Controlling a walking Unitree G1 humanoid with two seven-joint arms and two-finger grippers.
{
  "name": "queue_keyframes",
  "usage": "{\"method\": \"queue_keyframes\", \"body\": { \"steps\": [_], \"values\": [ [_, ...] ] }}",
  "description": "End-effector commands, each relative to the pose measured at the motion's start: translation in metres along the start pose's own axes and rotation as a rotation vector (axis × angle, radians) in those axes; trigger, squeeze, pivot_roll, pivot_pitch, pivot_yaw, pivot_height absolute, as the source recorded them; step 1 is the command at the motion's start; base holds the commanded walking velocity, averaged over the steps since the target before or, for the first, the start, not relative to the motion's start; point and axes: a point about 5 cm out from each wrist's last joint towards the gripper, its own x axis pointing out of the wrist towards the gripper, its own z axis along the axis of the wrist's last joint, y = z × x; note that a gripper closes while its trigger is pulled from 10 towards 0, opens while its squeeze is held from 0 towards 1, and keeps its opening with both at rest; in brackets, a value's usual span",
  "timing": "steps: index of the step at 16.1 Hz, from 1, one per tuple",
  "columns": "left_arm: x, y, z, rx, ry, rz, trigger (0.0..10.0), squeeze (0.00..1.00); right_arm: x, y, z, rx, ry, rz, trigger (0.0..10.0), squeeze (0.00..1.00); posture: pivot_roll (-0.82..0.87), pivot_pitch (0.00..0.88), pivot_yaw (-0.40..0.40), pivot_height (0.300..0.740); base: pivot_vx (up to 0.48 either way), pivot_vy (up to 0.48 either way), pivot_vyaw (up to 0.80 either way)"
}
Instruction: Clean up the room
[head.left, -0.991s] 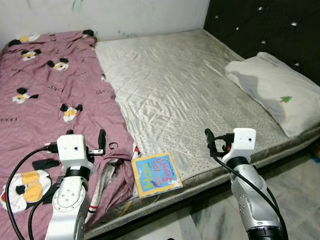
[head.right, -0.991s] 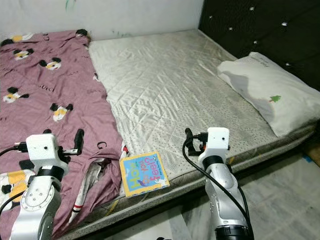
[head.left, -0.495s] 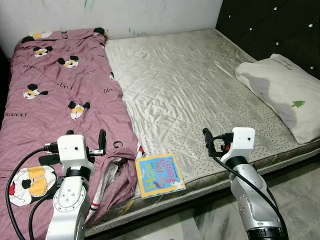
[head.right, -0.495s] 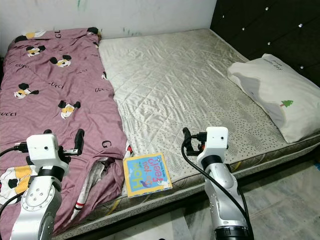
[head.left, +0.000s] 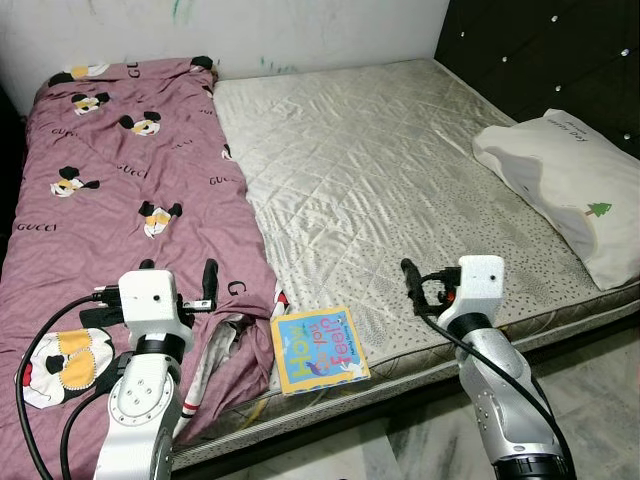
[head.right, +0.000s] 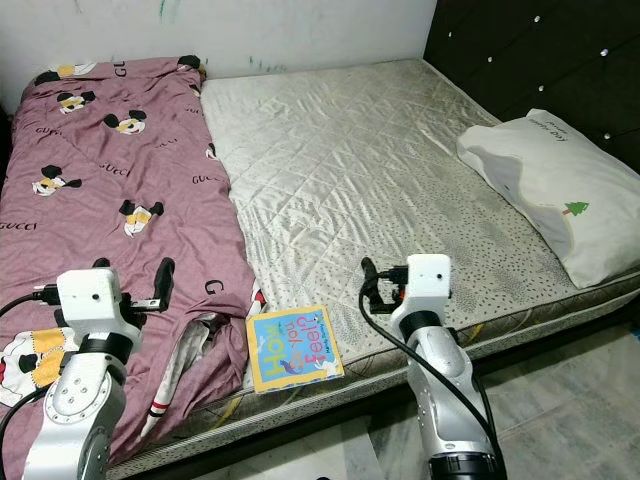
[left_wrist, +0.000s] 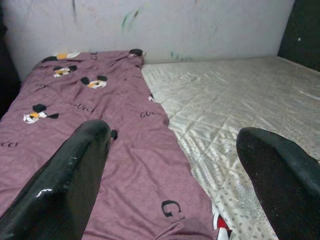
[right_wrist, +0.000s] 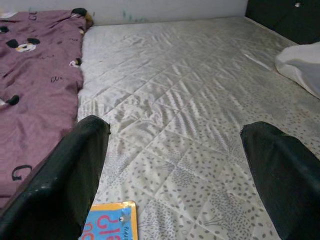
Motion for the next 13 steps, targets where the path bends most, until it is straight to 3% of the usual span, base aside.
{"method": "queue_keyframes", "body": {
  "steps": [1,13],
  "values": [
    [-0.0014,0.0002,0.0024,0.0,-0.01,-0.008,10.0,0.0,-0.0024,-0.0012,0.0018,-0.006,-0.004,-0.003,10.0,0.0,-0.01,0.133,-0.022,0.74,0.307,0.0,0.0],
    [0.0003,-0.0027,0.001,-0.003,0.007,0.005,10.0,0.0,0.0004,-0.0018,0.004,0.005,-0.013,0.001,10.0,0.0,-0.01,0.153,-0.026,0.74,0.0,0.0,0.0]
  ]
}}
